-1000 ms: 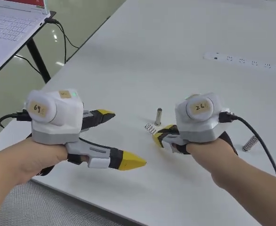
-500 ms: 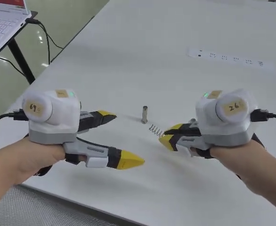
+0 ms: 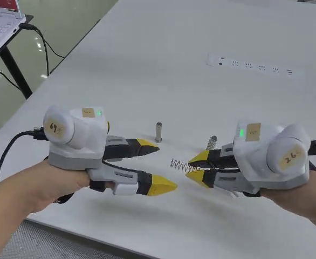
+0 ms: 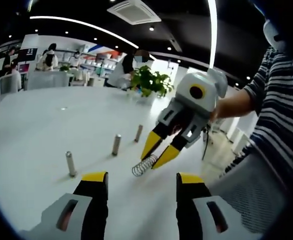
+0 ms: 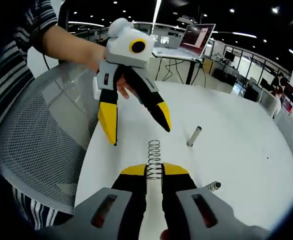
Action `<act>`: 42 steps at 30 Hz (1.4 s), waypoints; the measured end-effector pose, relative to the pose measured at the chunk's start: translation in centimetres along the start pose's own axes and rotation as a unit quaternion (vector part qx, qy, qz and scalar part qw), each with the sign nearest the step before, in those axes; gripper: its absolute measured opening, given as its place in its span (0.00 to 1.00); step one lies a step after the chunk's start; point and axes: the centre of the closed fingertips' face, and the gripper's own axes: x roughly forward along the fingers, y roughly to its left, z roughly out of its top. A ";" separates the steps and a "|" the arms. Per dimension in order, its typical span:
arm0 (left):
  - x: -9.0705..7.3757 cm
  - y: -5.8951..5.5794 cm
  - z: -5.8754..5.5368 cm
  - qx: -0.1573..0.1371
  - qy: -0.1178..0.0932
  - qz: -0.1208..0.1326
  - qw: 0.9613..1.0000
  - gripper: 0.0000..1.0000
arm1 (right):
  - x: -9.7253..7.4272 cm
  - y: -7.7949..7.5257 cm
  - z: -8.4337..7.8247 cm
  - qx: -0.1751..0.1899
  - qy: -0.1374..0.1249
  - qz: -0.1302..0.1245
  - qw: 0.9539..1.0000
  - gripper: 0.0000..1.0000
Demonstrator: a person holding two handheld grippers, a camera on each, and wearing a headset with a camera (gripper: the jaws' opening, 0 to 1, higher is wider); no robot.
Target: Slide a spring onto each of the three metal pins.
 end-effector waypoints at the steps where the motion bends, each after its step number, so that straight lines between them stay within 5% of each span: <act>1: 0.2 -0.1 0.0 0.003 0.001 -0.003 1.000 0.46 | -0.1 0.2 0.0 -0.008 -0.002 0.003 1.000 0.07; 7: 1.2 -0.9 0.5 0.020 -0.002 -0.029 0.999 0.32 | -1.1 0.2 0.3 -0.035 -0.003 0.006 0.999 0.07; 22: 2.7 -1.5 1.0 0.052 0.000 -0.059 0.997 0.07 | -2.2 0.3 0.4 -0.030 -0.004 0.011 0.999 0.07; 42: 3.0 -2.7 1.1 0.052 0.001 -0.083 0.995 0.06 | -2.5 1.0 0.0 -0.034 0.000 0.021 0.999 0.07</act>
